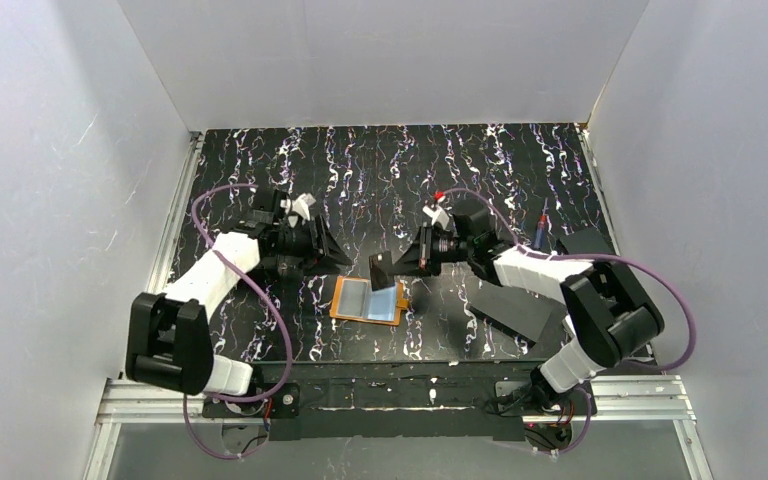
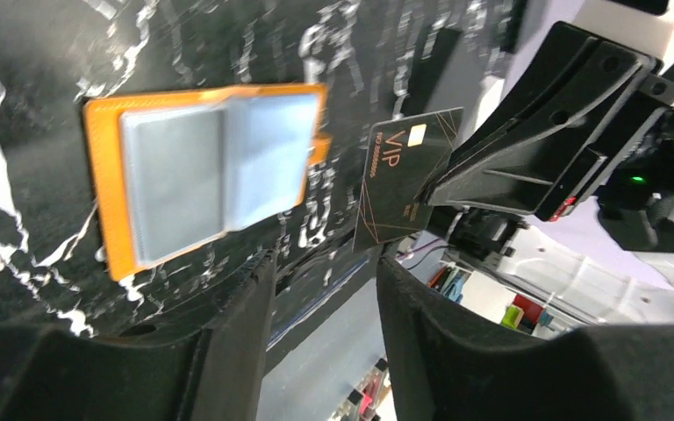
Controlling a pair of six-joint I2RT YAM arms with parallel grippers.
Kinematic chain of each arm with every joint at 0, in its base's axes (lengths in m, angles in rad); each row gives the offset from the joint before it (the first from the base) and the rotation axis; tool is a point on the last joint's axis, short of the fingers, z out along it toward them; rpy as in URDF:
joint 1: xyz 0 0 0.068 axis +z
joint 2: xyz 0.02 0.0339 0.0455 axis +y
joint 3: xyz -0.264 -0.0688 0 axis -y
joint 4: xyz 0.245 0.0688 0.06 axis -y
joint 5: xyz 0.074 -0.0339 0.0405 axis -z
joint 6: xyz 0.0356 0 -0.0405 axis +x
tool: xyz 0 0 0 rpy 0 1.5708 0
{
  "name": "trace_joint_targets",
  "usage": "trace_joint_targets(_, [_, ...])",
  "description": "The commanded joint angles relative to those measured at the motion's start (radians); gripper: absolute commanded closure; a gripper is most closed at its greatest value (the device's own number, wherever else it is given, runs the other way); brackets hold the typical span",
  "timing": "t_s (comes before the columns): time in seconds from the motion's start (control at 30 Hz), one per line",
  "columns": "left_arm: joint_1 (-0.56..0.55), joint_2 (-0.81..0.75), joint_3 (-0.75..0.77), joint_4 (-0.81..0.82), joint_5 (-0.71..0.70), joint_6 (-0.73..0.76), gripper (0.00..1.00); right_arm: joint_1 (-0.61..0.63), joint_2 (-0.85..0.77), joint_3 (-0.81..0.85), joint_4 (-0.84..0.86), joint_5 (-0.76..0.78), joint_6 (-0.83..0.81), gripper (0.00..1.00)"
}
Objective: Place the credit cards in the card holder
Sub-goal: Insert the credit card into the card holder.
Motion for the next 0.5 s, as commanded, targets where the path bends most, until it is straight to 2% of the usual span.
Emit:
trace_joint_targets(0.0, [-0.032, 0.036, -0.064, -0.023, -0.075, 0.046, 0.62, 0.029, 0.048, -0.030, -0.114, -0.016, -0.088, 0.99])
trace_joint_targets(0.03, [-0.033, 0.053, -0.074, -0.011, -0.081, 0.041, 0.67, 0.037, 0.051, -0.031, -0.116, -0.005, -0.094, 0.99])
trace_joint_targets(0.17, [-0.039, 0.107, -0.101, 0.010, -0.145, 0.048, 0.74, 0.061, 0.090, -0.037, -0.121, 0.014, -0.091, 0.99])
trace_joint_targets(0.47, [-0.062, 0.184, -0.149, 0.079, -0.163, 0.038, 0.80, 0.079, 0.149, -0.052, -0.070, 0.030, -0.059, 0.99])
